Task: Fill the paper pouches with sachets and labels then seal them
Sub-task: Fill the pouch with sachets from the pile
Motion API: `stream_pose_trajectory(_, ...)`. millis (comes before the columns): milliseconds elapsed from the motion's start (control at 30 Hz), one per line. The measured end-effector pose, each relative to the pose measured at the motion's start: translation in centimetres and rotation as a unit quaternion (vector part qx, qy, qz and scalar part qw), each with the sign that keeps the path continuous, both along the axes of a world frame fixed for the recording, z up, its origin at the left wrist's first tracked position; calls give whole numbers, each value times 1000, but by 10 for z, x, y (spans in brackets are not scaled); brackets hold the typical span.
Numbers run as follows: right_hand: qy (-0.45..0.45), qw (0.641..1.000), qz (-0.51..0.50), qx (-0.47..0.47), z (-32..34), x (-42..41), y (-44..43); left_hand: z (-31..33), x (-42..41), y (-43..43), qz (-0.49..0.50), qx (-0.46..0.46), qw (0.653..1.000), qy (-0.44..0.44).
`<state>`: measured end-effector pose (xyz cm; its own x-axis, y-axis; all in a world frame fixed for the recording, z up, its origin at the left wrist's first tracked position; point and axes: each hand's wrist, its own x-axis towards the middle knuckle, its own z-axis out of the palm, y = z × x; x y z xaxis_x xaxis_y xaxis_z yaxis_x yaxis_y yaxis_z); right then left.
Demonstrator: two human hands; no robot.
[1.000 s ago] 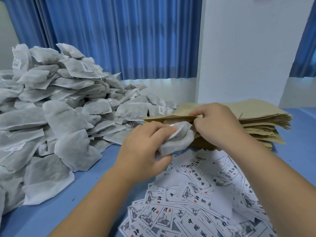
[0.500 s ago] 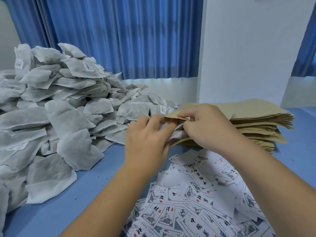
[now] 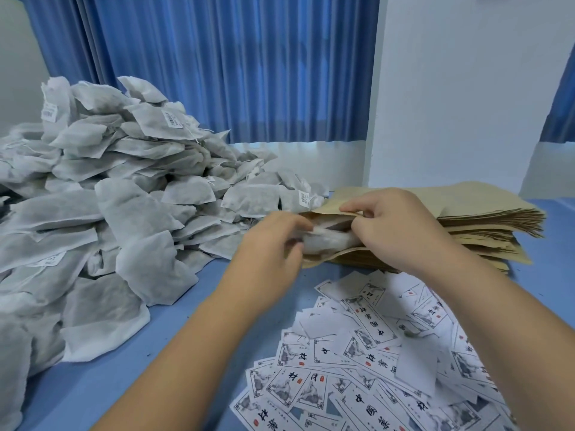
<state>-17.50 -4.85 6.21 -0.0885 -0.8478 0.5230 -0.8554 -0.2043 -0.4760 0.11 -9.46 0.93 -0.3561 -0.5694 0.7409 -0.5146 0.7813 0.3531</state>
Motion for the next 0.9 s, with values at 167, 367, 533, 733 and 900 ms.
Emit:
stream_pose_trajectory(167,42,998,42,21,1,7,2,5,1,0,78,-113,990,-32)
stream_pose_trajectory(367,42,994,92,35,3,7,7,15,10,1,119,3,991,-61)
stream_pose_trajectory(533,53,988,130,59,3,17,9,3,3,-3,123,35,980,-153)
stream_pose_trajectory(733,-37,978,201,43,6,19,15,-2,-13,-7,155,-36,981,-112)
stream_pose_trajectory(900,-66,964,255,37,6,22,16,5,-20,-15,313,-115,938,-99)
